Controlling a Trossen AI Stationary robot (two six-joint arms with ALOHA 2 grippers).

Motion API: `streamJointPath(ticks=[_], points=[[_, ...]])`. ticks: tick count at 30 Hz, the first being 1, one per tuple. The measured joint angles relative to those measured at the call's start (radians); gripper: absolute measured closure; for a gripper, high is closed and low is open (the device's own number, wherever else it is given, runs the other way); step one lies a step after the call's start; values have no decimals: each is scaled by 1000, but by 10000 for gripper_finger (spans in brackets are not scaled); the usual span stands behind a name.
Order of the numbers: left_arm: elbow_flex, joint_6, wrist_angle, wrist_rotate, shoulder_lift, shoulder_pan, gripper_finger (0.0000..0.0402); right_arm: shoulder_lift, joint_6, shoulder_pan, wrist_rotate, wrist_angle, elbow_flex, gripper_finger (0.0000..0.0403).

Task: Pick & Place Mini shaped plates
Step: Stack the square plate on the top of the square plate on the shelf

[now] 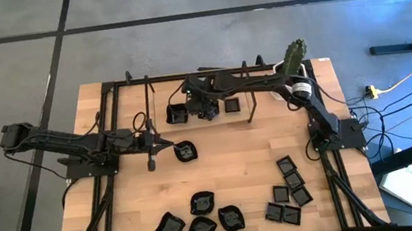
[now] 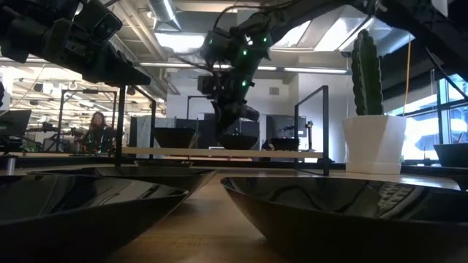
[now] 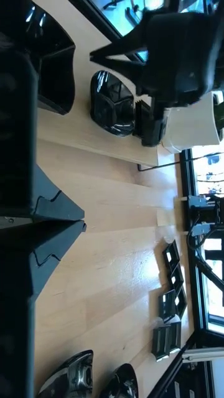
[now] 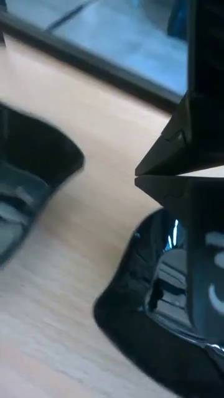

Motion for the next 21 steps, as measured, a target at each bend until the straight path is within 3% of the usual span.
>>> streamJointPath(ticks=[3,9,12,15,17,21], points=[[0,0,0,0,0,0,398,-51,38,21,-35,-10,0,397],[0,0,-2,0,0,0,394,-289,218,24,-370,-104,-1,399],[0,-5,-7,0,0,0,395,-441,285,21,-524,-136,-67,400],[0,-6,-8,0,0,0,396,-604,362,37,-719,-139,-189,400],[0,-7,-8,0,0,0,397,-720,404,62,-793,-147,-302,400],[0,-15,-8,0,0,0,397,-968,501,139,-766,-92,-608,400]])
